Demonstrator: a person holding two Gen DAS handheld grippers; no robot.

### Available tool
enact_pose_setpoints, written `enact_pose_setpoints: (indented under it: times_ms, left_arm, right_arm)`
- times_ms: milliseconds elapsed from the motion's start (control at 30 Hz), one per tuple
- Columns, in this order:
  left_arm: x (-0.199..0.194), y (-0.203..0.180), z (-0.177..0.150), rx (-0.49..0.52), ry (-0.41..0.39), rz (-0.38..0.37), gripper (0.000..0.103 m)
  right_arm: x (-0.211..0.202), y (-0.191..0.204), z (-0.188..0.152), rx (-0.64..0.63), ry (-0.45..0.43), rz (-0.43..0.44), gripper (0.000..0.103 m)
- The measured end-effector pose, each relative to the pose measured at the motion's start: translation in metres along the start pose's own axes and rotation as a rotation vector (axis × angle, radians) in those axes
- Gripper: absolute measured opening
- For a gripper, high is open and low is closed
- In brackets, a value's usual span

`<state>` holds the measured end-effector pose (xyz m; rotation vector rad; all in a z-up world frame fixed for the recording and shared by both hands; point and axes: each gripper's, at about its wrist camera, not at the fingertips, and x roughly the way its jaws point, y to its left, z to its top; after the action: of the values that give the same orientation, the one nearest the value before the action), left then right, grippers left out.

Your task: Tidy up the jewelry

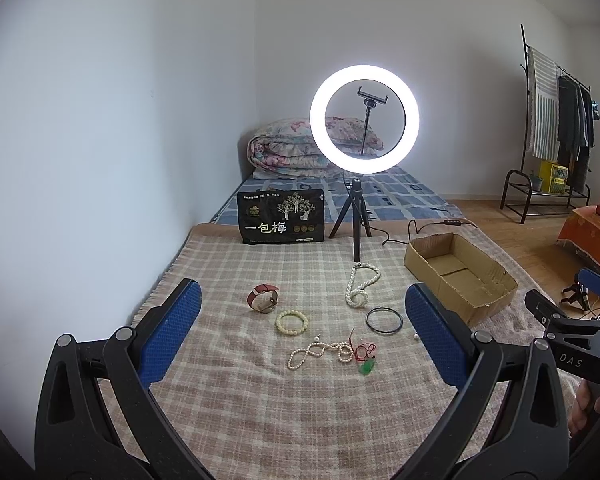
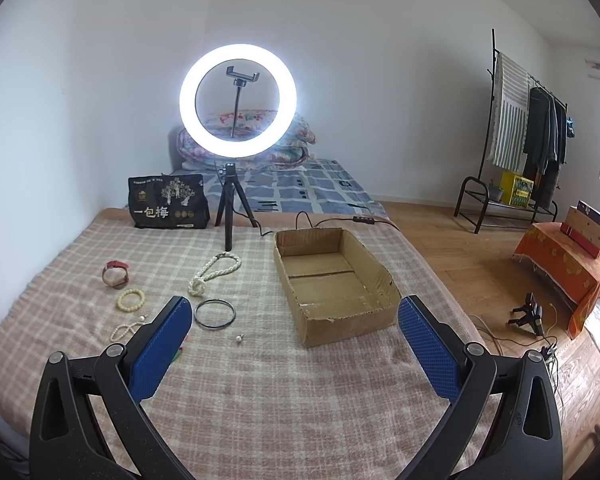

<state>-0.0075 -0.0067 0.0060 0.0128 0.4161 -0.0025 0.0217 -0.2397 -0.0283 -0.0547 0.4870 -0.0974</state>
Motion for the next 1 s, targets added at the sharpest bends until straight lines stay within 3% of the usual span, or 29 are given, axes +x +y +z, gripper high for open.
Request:
enact_pose_setpoints:
  times_ms: [1000]
  left_arm:
    - [-0.0031,-0.0052,0.0071,-0.002,-0.002,-0.005,0.103]
  right_arm:
    - [0.0009,0.0006,-0.0009,0.002,0.003,-0.003,0.102]
